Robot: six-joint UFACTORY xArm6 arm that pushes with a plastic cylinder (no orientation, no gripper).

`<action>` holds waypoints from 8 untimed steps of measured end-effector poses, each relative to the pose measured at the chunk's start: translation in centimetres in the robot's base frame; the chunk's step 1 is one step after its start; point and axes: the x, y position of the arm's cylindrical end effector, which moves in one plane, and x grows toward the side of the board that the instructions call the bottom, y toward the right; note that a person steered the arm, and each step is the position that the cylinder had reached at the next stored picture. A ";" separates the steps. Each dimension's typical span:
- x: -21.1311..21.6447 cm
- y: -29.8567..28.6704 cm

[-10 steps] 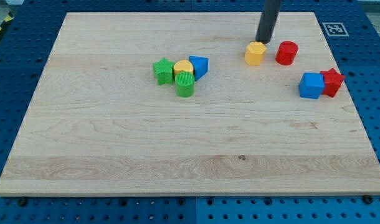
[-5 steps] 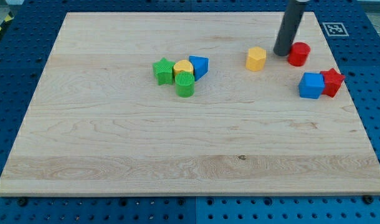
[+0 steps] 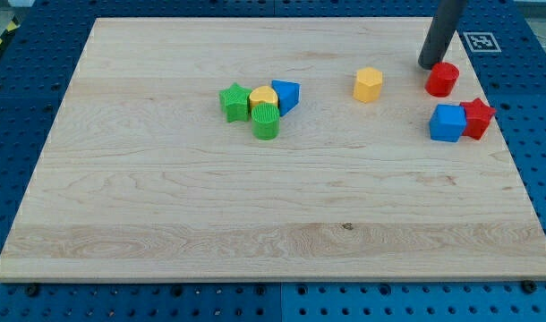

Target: Move the red circle into the red star

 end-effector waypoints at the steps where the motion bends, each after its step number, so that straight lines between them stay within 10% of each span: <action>1: 0.5 0.5; 8: 5.2 2.0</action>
